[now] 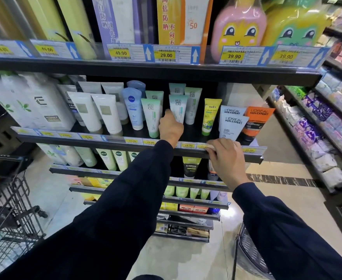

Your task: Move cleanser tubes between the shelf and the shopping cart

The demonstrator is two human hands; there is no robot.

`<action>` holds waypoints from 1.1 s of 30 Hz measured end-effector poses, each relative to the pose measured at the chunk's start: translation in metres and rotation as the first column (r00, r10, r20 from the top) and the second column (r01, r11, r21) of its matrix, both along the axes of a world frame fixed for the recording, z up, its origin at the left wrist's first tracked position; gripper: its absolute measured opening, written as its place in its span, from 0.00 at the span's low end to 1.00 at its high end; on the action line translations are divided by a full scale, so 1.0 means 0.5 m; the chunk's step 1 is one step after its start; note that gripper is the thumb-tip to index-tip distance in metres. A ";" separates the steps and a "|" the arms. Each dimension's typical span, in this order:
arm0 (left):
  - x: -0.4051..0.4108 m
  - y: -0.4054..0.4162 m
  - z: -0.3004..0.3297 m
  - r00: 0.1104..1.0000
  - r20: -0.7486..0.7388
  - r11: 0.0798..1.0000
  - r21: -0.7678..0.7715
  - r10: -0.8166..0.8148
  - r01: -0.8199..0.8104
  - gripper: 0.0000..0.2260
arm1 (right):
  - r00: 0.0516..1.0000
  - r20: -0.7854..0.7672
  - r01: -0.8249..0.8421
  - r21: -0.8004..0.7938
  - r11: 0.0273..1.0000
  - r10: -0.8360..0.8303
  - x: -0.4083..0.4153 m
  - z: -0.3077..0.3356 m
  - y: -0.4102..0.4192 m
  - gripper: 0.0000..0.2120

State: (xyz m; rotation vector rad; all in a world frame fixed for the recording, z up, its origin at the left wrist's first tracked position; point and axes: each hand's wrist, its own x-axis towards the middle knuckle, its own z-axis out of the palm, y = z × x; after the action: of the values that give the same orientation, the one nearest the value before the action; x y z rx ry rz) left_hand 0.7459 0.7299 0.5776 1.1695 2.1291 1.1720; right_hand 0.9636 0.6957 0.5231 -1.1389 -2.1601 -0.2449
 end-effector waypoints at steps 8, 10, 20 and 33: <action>0.007 0.020 0.006 0.998 0.047 0.999 -0.004 0.042 -0.042 0.17 | 1.000 -0.016 0.001 0.011 1.000 -0.001 -0.001 -0.004 0.001 0.06; 0.006 0.025 0.004 0.998 0.044 0.999 -0.009 0.049 -0.049 0.17 | 1.000 -0.006 0.007 0.011 1.000 -0.007 0.000 -0.004 0.000 0.06; -0.007 0.047 0.002 0.996 0.067 0.998 -0.033 0.055 -0.053 0.15 | 1.000 -0.002 0.011 0.012 1.000 -0.011 0.000 -0.004 0.002 0.06; -0.011 0.062 0.001 0.995 0.089 0.998 -0.040 0.052 -0.049 0.16 | 1.000 0.014 0.014 0.011 1.000 -0.014 0.001 -0.008 0.000 0.08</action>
State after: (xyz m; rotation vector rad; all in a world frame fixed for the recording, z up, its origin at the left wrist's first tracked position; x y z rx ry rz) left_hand 0.7405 0.7608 0.5781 1.0332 2.1149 1.1786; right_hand 0.9641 0.6957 0.5193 -1.1501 -2.1607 -0.2711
